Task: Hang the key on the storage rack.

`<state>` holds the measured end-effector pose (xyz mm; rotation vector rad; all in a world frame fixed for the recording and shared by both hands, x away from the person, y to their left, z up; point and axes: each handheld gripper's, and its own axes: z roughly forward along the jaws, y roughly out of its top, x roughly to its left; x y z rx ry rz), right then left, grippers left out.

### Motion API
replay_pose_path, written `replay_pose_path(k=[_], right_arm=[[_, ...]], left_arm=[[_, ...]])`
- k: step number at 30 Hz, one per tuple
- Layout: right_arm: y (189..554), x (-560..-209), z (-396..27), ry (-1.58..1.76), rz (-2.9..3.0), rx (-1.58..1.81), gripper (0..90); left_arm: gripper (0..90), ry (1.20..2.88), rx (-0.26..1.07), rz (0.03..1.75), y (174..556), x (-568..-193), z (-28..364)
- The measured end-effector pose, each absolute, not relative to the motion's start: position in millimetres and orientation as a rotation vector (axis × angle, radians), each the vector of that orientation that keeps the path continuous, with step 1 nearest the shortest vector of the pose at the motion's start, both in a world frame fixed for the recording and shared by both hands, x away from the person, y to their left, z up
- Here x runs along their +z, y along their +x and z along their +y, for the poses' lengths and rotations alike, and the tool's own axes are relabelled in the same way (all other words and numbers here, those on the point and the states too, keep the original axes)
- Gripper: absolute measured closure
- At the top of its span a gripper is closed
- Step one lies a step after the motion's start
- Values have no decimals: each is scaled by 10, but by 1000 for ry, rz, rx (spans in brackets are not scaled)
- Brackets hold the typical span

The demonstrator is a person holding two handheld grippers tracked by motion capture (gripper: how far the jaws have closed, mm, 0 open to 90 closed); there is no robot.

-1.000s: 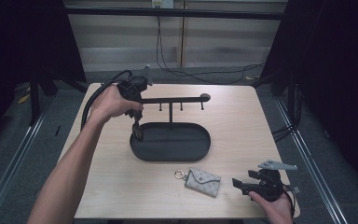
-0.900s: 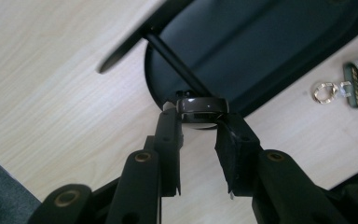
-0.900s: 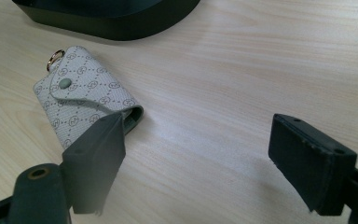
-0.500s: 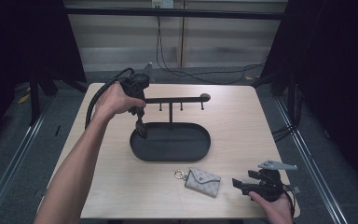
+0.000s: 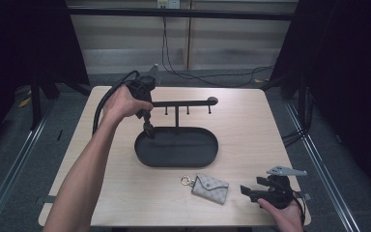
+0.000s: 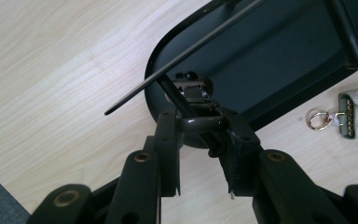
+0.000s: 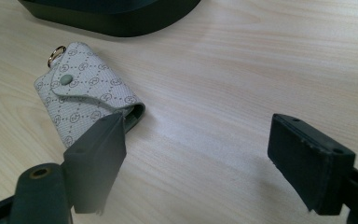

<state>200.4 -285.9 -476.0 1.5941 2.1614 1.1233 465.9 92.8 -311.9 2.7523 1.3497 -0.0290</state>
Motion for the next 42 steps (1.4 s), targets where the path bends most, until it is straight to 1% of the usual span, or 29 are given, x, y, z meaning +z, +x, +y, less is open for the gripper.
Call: replay_pose_path(k=[4, 9, 12, 13, 15, 20, 28, 30, 31, 35, 42], right_arm=[[2002, -4759, -2861, 1595, 2161, 1124, 193], [2005, -4761, -2859, 1595, 2161, 1124, 193], [2009, -4764, -2865, 1594, 2161, 1126, 193], [2009, -4764, -2865, 1594, 2161, 1126, 193], [2011, -4767, -2868, 1597, 2158, 1127, 193], [2012, -4766, -2863, 1597, 2164, 1125, 193], [2027, -4775, -2869, 1612, 2156, 1131, 193], [2028, -4778, -2868, 1613, 2158, 1129, 193], [2027, -4778, -2869, 1613, 2158, 1129, 193], [2025, -4775, -2863, 1606, 2156, 1127, 193], [2021, -4775, -2865, 1606, 2155, 1123, 193]], left_arm=[[680, 2754, -39, 1340, 4661, -3131, 930], [587, 2752, -48, 1342, 4658, -3175, 901], [503, 2750, -58, 1342, 4647, -3189, 889], [503, 2755, -54, 1338, 4643, -3189, 886], [459, 2750, -46, 1336, 4607, -3166, 874], [429, 2750, -58, 1324, 4586, -3138, 888], [375, 2732, -81, 1306, 4554, -3110, 1006], [365, 2729, -74, 1324, 4519, -3124, 1038], [354, 2737, -78, 1305, 4517, -3127, 1060], [343, 2726, -88, 1311, 4436, -3179, 1133], [334, 2725, -67, 1271, 4341, -3262, 1199]])
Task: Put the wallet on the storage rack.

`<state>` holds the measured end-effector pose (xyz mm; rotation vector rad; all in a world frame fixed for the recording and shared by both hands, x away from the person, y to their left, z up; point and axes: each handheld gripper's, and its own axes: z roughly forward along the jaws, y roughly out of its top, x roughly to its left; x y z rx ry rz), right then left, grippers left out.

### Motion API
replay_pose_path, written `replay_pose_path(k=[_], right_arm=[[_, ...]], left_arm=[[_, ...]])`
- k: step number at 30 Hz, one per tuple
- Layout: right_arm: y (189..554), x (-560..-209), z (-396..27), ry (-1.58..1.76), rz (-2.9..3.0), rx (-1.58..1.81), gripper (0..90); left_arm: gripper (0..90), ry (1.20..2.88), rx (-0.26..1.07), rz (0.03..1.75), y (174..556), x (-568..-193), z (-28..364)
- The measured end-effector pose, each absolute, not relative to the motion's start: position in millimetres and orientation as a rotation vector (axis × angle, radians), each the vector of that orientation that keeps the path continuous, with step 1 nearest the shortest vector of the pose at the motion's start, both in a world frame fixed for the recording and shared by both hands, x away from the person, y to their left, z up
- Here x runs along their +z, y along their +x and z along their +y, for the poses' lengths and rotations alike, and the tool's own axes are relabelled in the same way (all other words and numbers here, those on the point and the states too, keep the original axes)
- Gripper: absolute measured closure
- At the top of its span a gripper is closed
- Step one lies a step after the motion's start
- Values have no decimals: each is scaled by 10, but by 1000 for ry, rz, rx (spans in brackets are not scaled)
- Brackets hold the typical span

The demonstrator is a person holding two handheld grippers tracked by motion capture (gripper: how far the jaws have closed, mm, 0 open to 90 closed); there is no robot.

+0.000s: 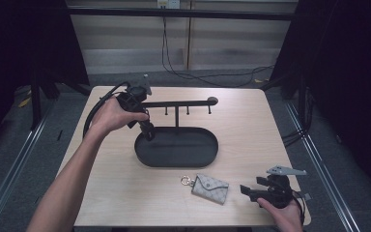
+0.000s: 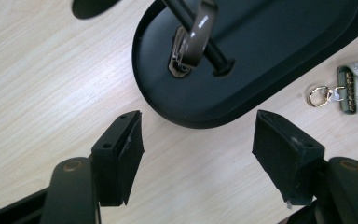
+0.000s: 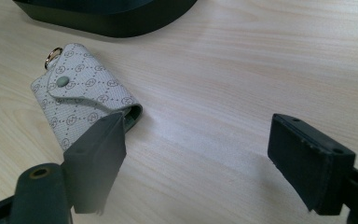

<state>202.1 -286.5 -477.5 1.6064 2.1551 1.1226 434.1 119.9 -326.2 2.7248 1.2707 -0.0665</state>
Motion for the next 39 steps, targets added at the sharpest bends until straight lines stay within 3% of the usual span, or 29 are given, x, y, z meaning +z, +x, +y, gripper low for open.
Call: replay_pose_path(k=[19, 34, 39], right_arm=[[2037, -4779, -2862, 1614, 2154, 1122, 193], [2039, -4783, -2863, 1615, 2159, 1119, 193], [2032, -4779, -2867, 1616, 2155, 1122, 192]], left_arm=[[300, 2650, -41, 1196, 4006, -3274, 1423], [194, 2558, -48, 1131, 3633, -3660, 1788], [195, 2527, -41, 1128, 3484, -3788, 1872]])
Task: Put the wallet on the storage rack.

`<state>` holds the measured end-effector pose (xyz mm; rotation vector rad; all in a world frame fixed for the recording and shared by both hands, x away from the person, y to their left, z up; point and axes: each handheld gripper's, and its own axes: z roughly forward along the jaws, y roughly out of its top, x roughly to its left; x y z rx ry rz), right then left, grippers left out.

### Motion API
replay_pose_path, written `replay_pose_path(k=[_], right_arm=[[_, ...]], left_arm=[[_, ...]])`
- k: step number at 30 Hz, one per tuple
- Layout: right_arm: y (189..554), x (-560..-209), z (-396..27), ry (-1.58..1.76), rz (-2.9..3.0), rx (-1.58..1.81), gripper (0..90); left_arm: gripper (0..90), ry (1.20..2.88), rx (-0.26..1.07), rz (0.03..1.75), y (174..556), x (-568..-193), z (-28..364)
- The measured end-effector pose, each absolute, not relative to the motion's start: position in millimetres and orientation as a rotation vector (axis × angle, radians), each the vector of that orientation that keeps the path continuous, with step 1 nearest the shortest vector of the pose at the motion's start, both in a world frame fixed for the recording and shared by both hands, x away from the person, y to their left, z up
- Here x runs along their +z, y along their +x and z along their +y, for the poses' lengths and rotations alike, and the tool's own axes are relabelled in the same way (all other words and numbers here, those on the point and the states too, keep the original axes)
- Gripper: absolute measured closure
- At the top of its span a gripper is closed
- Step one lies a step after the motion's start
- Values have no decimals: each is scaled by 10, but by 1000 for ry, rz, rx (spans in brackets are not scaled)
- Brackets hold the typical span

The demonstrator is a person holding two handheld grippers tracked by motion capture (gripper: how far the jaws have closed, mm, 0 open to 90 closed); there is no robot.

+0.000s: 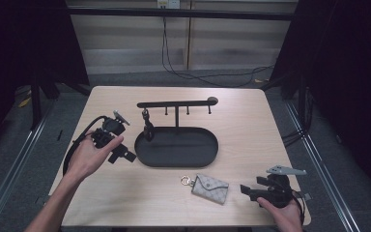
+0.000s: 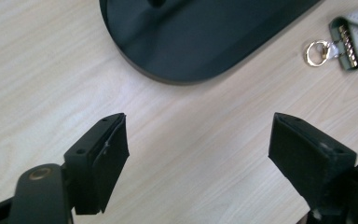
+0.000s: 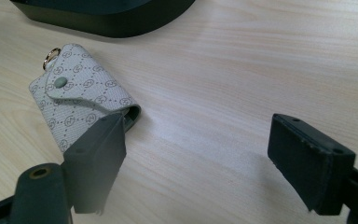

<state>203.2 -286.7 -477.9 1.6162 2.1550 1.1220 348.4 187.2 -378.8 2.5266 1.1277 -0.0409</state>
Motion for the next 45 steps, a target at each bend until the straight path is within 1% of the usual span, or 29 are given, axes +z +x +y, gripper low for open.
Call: replay_pose_path(k=[1, 3, 4, 7, 10, 16, 19, 24, 28, 31, 34, 35, 40, 41, 44, 45], right_arm=[[2035, -4777, -2869, 1617, 2151, 1131, 190], [2038, -4778, -2871, 1622, 2148, 1131, 185], [2040, -4779, -2871, 1614, 2153, 1135, 177], [2034, -4773, -2867, 1615, 2145, 1130, 185], [2037, -4773, -2877, 1619, 2141, 1139, 185], [2033, -4772, -2871, 1616, 2143, 1136, 187], [2042, -4776, -2880, 1627, 2140, 1142, 205], [2057, -4772, -2868, 1634, 2155, 1144, 241], [2067, -4764, -2861, 1629, 2173, 1147, 255], [2078, -4746, -2839, 1636, 2197, 1148, 263], [2084, -4736, -2825, 1635, 2211, 1140, 261], [2115, -4723, -2786, 1629, 2244, 1131, 251], [2151, -4698, -2643, 1567, 2330, 1072, 218], [2177, -4684, -2574, 1550, 2379, 1069, 187], [2210, -4651, -2477, 1510, 2412, 1042, 178], [2222, -4641, -2453, 1499, 2430, 1037, 156]], left_arm=[[191, 2498, -66, 1112, 3412, -3863, 1917], [189, 2494, -75, 1097, 3382, -3899, 1934], [193, 2492, -67, 1096, 3327, -3965, 1956], [209, 2488, -47, 1093, 3278, -4008, 1998], [207, 2458, -61, 1043, 3165, -4124, 2101], [208, 2403, -47, 1022, 3009, -4292, 2218], [207, 2336, -51, 1033, 2892, -4430, 2283], [208, 2325, -100, 1028, 2774, -4535, 2307], [208, 2267, -95, 1028, 2628, -4591, 2311], [207, 2260, -93, 1022, 2499, -4693, 2323], [205, 2281, -103, 1020, 2462, -4756, 2322], [205, 2295, -97, 1007, 2433, -4773, 2322], [205, 2263, -83, 984, 2396, -4747, 2336], [205, 2246, -77, 989, 2381, -4745, 2337], [205, 2251, -87, 974, 2375, -4749, 2354], [205, 2244, -87, 977, 2379, -4751, 2359]])
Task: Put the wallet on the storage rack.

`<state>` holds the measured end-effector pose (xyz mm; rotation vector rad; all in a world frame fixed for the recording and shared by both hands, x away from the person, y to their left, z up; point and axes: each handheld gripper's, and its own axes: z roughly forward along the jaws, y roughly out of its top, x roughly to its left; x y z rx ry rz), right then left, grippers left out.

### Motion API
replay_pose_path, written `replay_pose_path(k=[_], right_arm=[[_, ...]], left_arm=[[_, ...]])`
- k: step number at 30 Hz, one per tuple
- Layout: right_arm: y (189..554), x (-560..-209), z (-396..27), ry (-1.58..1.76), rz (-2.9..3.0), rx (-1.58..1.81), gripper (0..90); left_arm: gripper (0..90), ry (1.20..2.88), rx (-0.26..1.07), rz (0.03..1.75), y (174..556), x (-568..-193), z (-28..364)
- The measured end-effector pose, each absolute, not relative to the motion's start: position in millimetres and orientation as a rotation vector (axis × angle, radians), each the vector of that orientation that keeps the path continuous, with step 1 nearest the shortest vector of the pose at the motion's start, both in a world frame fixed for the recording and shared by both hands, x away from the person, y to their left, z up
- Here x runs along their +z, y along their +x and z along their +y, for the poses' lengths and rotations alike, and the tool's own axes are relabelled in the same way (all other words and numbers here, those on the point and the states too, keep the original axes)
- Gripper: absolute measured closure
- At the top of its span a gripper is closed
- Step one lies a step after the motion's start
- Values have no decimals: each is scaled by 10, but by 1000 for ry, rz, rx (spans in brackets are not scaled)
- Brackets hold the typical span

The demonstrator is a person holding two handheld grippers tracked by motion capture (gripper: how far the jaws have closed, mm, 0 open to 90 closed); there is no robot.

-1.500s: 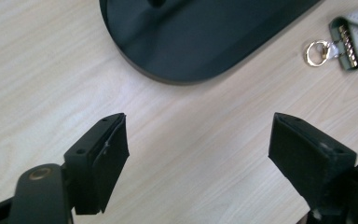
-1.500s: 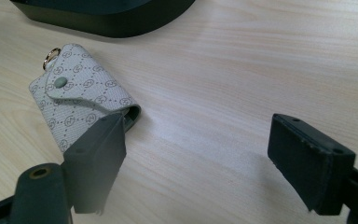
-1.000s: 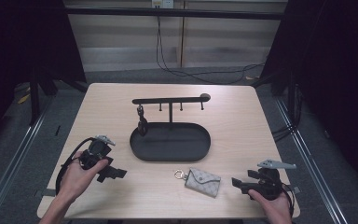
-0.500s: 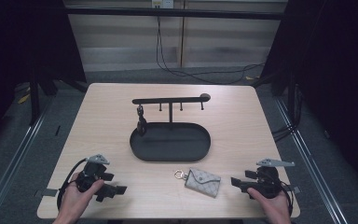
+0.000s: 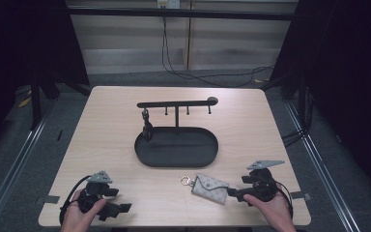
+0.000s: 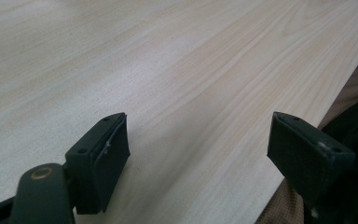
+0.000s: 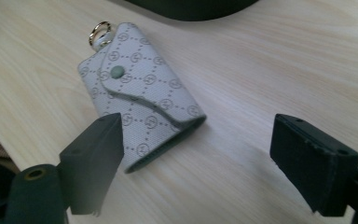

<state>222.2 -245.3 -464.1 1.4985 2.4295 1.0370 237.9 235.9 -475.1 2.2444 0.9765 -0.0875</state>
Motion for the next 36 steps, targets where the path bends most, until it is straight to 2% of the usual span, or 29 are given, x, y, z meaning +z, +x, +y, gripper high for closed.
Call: replay_pose_path(k=[14, 24, 36], right_arm=[[2436, -4497, -2168, 1363, 2702, 888, 150], [2693, -4621, -1879, 1265, 2877, 606, 171], [2721, -4727, -1688, 1116, 2970, 444, 157]], left_arm=[[204, 2241, -96, 958, 2380, -4756, 2354], [204, 2263, -111, 948, 2396, -4776, 2330], [204, 2266, -121, 943, 2398, -4776, 2332]])
